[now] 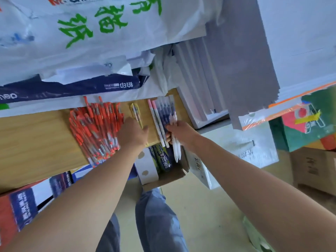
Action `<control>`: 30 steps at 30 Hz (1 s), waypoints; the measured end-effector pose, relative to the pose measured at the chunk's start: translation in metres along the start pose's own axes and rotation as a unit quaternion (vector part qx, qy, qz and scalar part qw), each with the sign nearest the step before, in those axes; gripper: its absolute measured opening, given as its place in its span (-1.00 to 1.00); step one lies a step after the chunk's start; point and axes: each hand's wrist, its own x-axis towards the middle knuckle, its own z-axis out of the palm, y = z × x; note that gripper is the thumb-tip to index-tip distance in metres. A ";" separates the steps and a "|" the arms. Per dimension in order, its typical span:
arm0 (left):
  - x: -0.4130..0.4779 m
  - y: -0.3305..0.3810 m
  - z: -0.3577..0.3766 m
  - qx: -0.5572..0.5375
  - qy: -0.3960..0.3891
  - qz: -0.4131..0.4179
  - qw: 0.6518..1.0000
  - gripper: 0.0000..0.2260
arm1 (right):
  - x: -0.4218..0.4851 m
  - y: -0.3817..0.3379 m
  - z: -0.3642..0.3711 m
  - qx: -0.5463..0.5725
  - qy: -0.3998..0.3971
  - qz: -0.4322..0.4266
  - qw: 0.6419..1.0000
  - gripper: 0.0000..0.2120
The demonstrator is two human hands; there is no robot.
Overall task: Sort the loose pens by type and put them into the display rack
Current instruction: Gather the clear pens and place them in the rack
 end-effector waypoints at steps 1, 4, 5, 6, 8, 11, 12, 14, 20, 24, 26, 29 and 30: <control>0.002 0.004 0.002 0.017 0.009 0.000 1.000 -0.64 | 0.001 -0.003 0.001 0.008 -0.006 -0.002 1.000 -0.96; 0.006 0.009 0.007 0.074 0.015 0.017 0.997 -0.61 | 0.008 -0.006 0.002 0.036 -0.014 -0.011 0.999 -0.94; 0.007 0.010 0.008 0.080 0.015 0.023 0.996 -0.61 | 0.010 -0.005 0.002 0.034 -0.017 -0.012 0.999 -0.95; 0.008 0.010 0.009 0.077 0.015 0.024 0.997 -0.61 | 0.012 -0.004 0.000 0.032 -0.020 -0.010 0.999 -0.95; 0.009 0.010 0.011 0.061 0.017 0.019 0.998 -0.64 | 0.016 0.000 -0.003 0.048 -0.023 0.000 0.999 -0.95; 0.011 0.012 0.010 0.060 0.021 0.013 0.998 -0.64 | 0.022 0.003 -0.006 0.050 -0.013 0.005 0.999 -0.95; 0.012 0.013 0.009 0.069 0.022 0.010 0.997 -0.62 | 0.023 0.004 -0.006 0.046 -0.011 0.004 0.999 -0.95; 0.014 0.013 0.008 0.076 0.020 0.007 0.997 -0.58 | 0.026 0.006 -0.005 0.044 -0.006 0.002 0.999 -0.91; 0.012 0.009 0.010 0.093 0.020 0.028 0.995 -0.58 | 0.030 0.006 0.001 0.012 0.011 -0.013 1.000 -0.87; 0.010 0.006 0.010 0.102 0.023 0.043 0.994 -0.62 | 0.030 0.006 0.003 0.019 0.019 -0.008 1.000 -0.94; 0.012 0.003 0.010 0.090 0.025 0.049 0.994 -0.68 | 0.031 0.006 0.004 0.025 0.019 -0.002 1.000 -0.95; 0.015 -0.002 0.009 0.070 0.007 0.056 0.996 -0.67 | 0.032 0.006 0.005 0.040 0.027 0.003 0.999 -0.95; 0.015 -0.004 0.007 0.050 -0.002 0.054 0.997 -0.67 | 0.032 0.005 0.007 0.045 0.031 0.001 0.999 -0.95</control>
